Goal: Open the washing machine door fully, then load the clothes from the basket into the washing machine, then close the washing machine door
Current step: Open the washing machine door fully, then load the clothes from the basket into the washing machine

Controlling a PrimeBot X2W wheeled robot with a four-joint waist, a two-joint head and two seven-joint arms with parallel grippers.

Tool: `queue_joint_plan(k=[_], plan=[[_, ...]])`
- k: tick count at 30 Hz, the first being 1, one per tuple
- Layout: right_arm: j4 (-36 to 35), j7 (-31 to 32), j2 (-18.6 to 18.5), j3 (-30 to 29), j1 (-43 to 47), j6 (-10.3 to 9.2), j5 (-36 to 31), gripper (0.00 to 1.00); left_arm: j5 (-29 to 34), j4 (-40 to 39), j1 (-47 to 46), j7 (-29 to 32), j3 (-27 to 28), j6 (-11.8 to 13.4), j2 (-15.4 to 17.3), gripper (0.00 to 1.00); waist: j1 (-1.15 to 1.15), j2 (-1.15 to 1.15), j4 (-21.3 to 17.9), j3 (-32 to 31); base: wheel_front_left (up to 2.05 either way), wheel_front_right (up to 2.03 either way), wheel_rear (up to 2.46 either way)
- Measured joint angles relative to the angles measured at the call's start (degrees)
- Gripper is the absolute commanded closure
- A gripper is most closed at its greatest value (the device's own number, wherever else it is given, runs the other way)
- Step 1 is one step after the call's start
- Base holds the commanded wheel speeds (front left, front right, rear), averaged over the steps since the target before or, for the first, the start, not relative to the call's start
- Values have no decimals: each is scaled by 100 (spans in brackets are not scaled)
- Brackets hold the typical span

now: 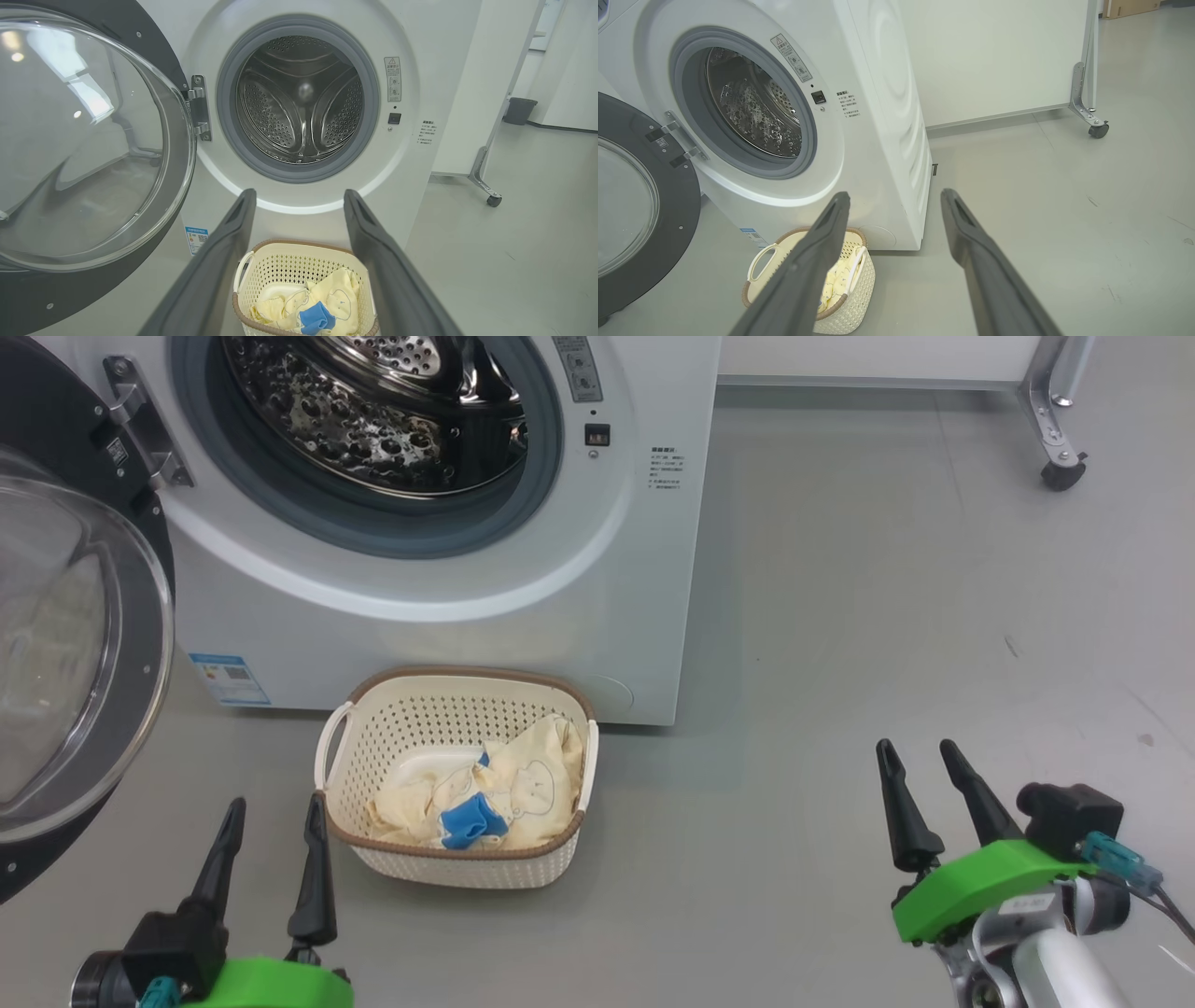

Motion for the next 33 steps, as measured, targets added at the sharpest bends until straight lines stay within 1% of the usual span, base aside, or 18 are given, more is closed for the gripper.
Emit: queue_joint_plan(k=[15,18,21,27,33], plan=[[0,1,1,20,0,0,0,0,79,51,3,0,-79,-5,-48,0,0,0,48,27,0,0,0],[0,1,2,21,0,0,0,0,-33,71,3,0,-178,-7,-46,0,0,0,56,37,2,-2,0],[0,1,2,25,0,0,-1,0,-282,121,3,0,-240,-8,-45,0,0,0,60,40,32,-32,0],[1,2,2,37,1,0,-1,0,-382,188,4,0,-255,-25,0,0,0,0,63,38,82,-82,0],[5,2,10,47,15,0,-1,0,-382,186,53,0,-258,-25,19,0,0,0,67,44,162,-162,0]])
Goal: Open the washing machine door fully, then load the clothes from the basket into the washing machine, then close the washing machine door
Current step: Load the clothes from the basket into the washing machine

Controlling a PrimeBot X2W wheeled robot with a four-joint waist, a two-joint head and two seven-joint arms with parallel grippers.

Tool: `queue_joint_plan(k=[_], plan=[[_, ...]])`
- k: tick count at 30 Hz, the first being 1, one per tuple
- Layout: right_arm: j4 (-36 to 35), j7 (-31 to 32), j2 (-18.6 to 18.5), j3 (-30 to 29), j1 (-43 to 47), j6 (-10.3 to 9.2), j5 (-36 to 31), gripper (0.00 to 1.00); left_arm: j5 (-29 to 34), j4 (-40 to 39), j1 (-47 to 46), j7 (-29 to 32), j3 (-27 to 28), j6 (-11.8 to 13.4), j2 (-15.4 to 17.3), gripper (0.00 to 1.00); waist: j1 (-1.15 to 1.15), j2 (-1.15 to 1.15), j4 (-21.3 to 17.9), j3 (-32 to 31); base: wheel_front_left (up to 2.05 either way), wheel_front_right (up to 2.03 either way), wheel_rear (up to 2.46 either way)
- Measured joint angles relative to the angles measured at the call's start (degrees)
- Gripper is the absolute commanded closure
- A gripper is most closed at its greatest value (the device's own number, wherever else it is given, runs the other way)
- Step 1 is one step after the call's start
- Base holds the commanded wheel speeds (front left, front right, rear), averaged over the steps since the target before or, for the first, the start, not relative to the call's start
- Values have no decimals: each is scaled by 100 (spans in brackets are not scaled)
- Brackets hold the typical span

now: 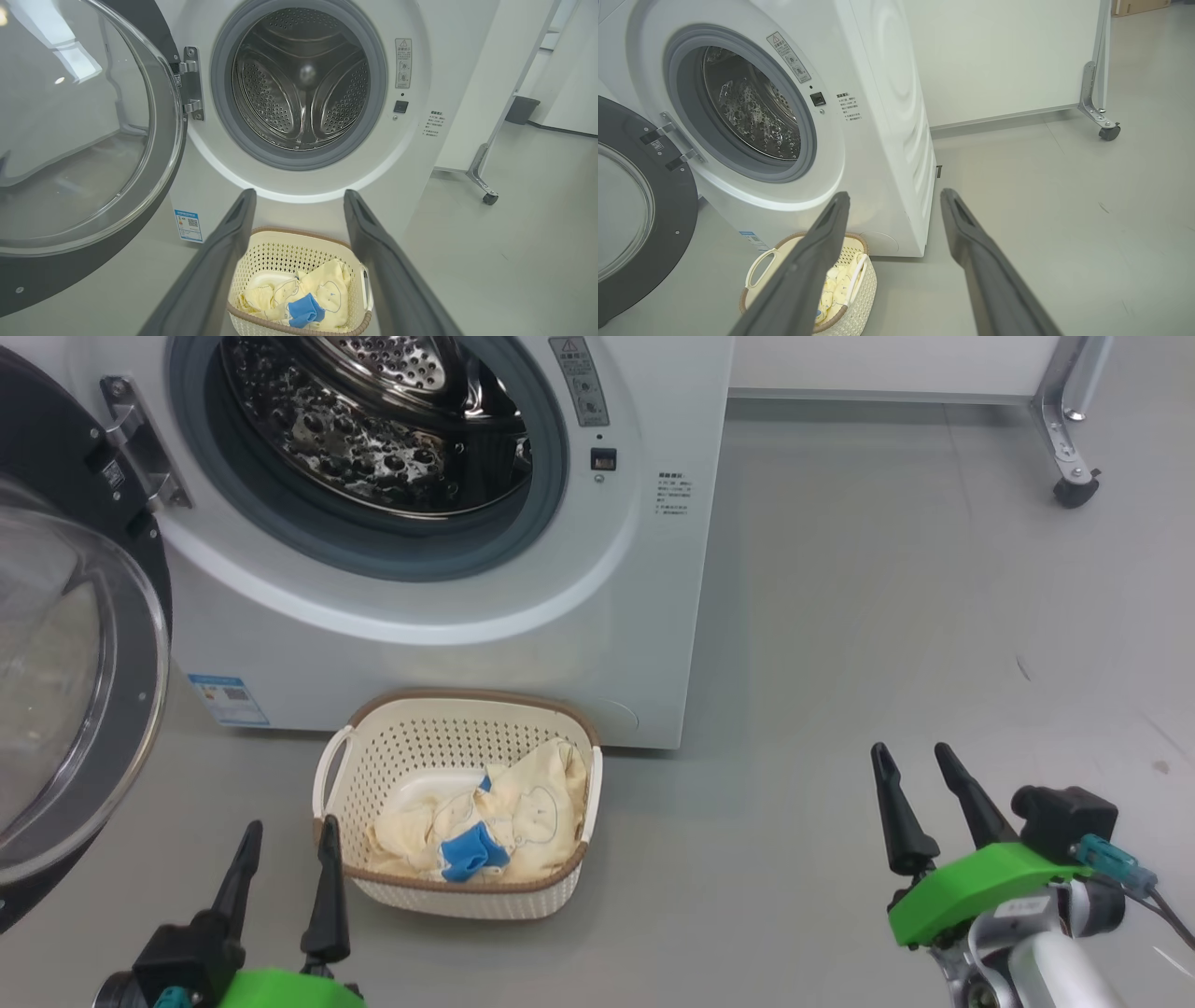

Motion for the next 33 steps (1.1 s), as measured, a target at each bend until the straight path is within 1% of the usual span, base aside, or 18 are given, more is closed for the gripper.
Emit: queue_joint_plan(k=[2,4,12,33], plan=[[0,0,0,-1,0,0,0,0,23,-13,14,0,14,33,3,0,0,0,3,0,207,-207,0],[-1,2,0,-3,-1,0,0,0,99,-43,13,-1,71,125,0,0,1,0,15,13,179,-179,0],[0,4,0,-1,-8,0,0,0,215,-22,5,0,83,126,-11,0,3,0,60,12,103,-103,0],[5,13,0,77,-3,0,0,0,270,116,9,0,43,59,-18,0,0,0,95,-41,4,-4,0]])
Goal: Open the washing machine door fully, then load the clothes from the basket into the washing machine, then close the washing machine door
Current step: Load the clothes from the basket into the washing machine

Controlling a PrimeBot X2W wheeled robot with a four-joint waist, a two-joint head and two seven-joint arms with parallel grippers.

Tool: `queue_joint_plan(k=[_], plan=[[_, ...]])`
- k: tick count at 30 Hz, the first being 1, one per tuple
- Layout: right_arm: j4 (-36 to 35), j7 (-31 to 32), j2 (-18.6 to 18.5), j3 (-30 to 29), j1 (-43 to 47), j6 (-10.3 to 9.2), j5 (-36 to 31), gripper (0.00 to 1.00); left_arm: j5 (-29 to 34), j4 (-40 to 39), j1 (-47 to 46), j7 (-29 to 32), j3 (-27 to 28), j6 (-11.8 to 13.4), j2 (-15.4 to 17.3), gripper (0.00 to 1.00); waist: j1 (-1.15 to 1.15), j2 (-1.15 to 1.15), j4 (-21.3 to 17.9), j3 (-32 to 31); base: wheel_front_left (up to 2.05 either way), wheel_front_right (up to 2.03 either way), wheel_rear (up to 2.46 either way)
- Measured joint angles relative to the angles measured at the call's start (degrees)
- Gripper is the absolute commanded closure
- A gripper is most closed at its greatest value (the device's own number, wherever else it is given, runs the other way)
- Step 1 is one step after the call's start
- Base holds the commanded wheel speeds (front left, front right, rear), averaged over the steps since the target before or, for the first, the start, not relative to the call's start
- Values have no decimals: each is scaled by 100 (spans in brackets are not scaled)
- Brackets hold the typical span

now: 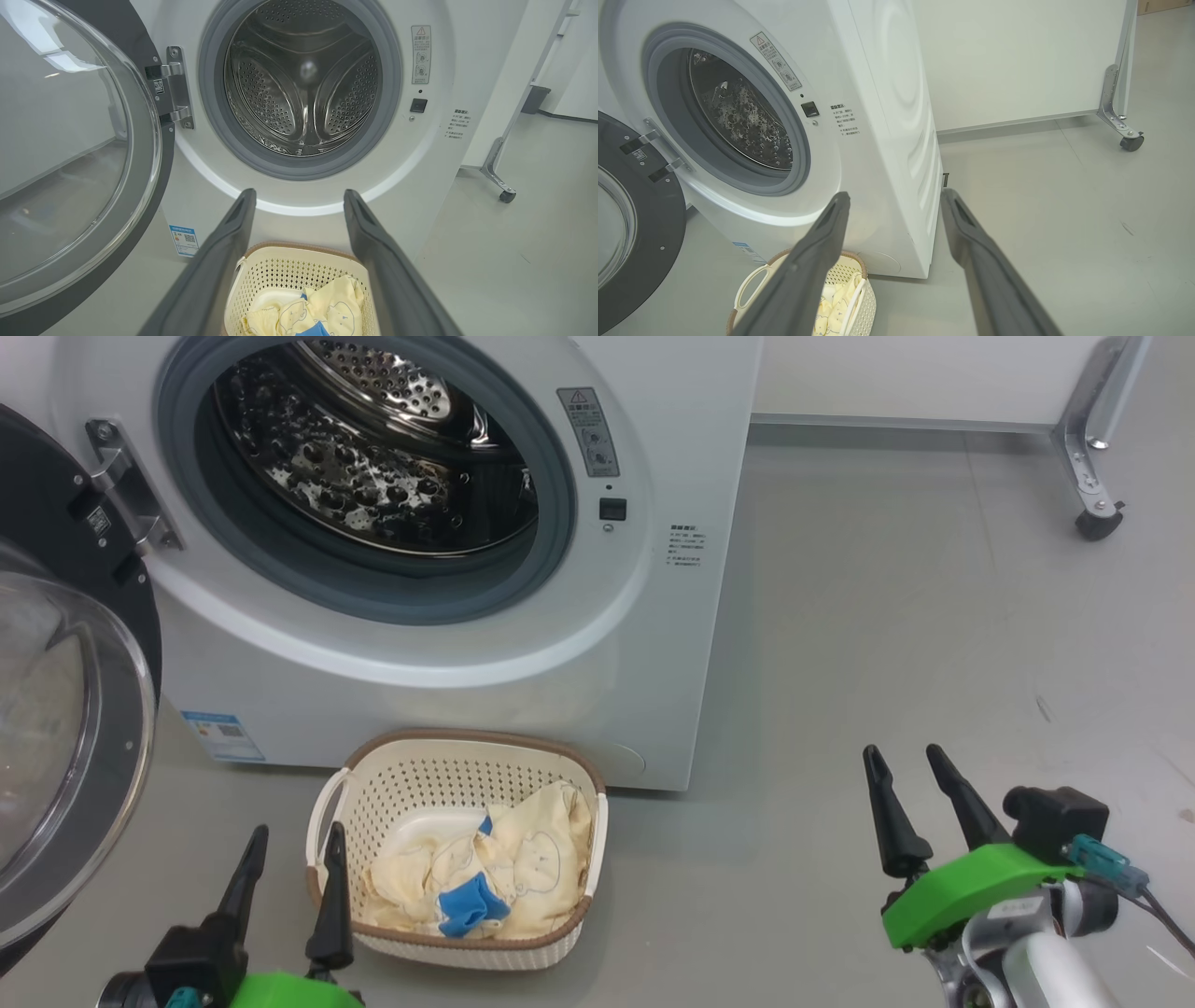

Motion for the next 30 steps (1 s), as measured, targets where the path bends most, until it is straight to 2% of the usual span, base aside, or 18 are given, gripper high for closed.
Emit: queue_joint_plan(k=[30], plan=[[-12,2,0,-12,-2,0,-12,0,52,108,-51,0,1,-40,-30,0,0,0,7,255,0,0,0]])
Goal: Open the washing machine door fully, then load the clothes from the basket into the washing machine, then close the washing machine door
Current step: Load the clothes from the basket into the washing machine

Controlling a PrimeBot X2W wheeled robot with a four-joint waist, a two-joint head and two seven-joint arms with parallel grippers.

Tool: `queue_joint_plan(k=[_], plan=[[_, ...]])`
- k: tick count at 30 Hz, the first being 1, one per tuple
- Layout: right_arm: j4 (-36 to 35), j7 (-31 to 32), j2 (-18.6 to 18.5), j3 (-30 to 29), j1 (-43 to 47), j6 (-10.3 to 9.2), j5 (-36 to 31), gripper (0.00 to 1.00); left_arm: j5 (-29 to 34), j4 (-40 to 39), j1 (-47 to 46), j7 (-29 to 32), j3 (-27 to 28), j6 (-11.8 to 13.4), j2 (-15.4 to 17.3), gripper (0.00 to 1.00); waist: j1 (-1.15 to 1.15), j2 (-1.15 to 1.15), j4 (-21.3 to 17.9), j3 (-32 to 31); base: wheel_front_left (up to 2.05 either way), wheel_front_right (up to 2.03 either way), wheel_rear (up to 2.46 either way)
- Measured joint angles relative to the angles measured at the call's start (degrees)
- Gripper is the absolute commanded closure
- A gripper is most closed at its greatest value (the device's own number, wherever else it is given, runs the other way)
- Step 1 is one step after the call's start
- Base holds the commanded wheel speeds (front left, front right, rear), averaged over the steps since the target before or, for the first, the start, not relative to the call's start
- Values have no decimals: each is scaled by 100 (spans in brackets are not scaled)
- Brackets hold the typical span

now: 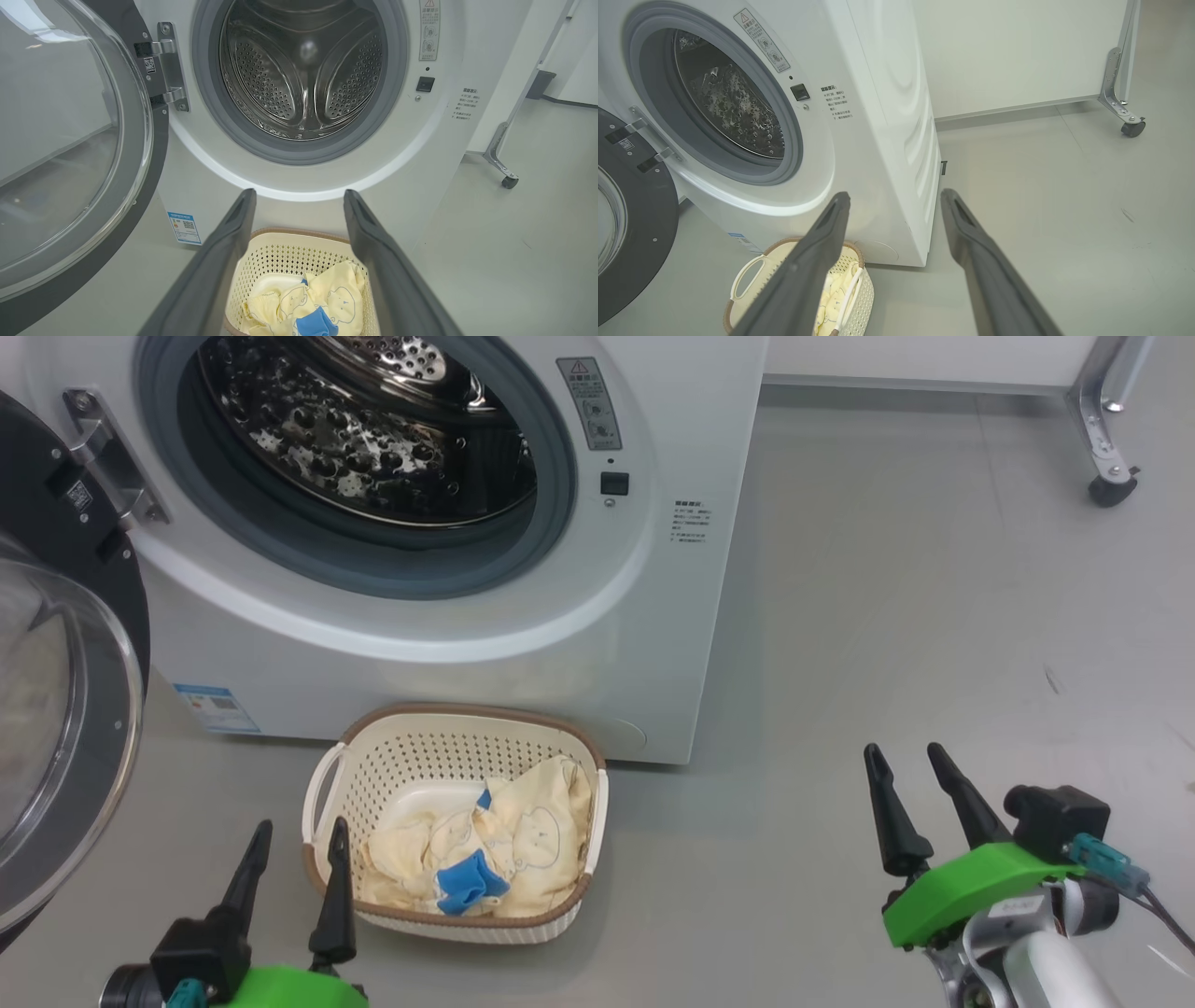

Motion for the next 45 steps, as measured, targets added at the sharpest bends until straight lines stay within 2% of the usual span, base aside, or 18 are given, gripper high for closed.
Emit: queue_joint_plan(k=[10,21,32,40,45], plan=[[-105,49,1,-116,-94,0,-107,0,-1,53,-328,0,-137,-2,3,0,0,0,-76,510,0,0,0],[-220,-20,1,-121,-531,0,-205,0,-57,641,-1242,0,-354,-21,129,0,1,0,-307,1519,0,0,0],[-220,-246,0,21,-985,0,-199,0,-269,1737,-2549,8,-798,-42,743,0,2,0,-743,2615,0,0,0],[-216,-422,0,168,-1227,0,-79,0,-967,2706,-3617,311,-1467,-43,1258,0,1,0,-1152,3418,0,0,0],[-209,-474,1,272,-1350,0,13,0,-1389,3222,-4195,794,-1993,-43,1546,0,1,-1,-1356,3799,0,0,0]])
